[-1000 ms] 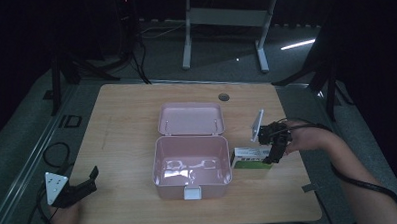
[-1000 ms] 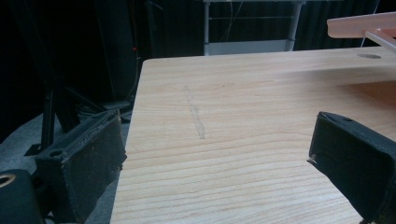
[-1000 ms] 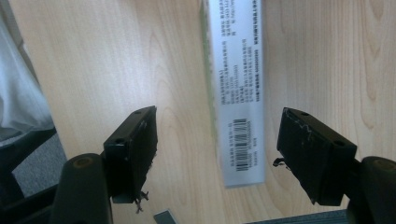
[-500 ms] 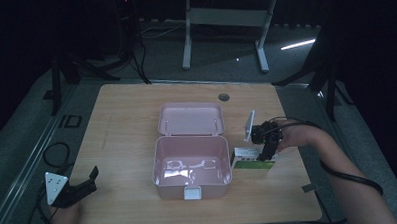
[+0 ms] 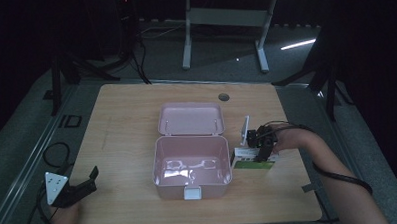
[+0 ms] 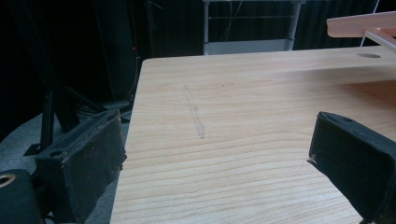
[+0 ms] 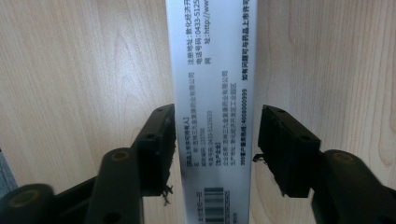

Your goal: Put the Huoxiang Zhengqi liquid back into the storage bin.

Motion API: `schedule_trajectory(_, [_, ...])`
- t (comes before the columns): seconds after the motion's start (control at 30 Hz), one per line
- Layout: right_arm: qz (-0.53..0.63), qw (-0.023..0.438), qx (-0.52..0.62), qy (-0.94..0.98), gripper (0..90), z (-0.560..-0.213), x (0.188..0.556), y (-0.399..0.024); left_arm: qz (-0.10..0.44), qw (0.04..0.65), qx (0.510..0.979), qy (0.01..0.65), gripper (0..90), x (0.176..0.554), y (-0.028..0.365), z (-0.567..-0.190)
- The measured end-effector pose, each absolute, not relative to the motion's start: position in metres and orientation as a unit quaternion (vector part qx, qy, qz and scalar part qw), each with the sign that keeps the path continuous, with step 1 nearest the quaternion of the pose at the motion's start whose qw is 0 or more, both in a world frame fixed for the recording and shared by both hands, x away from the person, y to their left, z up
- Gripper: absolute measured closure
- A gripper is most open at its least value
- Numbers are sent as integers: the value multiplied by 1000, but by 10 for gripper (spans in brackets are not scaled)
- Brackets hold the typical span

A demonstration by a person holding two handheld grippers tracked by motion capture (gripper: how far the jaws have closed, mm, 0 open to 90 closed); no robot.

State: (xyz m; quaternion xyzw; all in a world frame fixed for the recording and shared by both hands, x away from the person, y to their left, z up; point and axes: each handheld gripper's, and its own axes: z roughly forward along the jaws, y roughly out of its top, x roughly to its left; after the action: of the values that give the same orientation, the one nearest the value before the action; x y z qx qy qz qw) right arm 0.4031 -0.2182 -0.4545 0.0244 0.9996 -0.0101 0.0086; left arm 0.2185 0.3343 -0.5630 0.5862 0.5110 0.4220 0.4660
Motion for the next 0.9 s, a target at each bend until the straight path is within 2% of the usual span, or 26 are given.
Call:
schedule_trajectory(0.13, [-10, 8, 29, 999, 479, -456, 404, -217, 422, 466, 586, 511, 37, 219, 334, -563])
schedule_trajectory(0.2, [-14, 5, 29, 999, 521, -458, 404, -216, 422, 466, 586, 511, 37, 218, 334, -563])
schedule_trajectory(0.37, [-18, 4, 29, 999, 560, -462, 403, -215, 422, 466, 586, 511, 37, 219, 334, -563])
schedule_trajectory(0.4, [-21, 0, 31, 999, 601, -463, 403, -214, 422, 466, 586, 511, 37, 219, 334, -563])
schedule_trajectory(0.73, [-35, 15, 27, 999, 617, -458, 397, -208, 422, 466, 586, 511, 37, 219, 334, -563])
schedule_trajectory(0.9, [-34, -2, 24, 999, 617, -451, 389, -209, 423, 465, 586, 511, 37, 218, 334, -563])
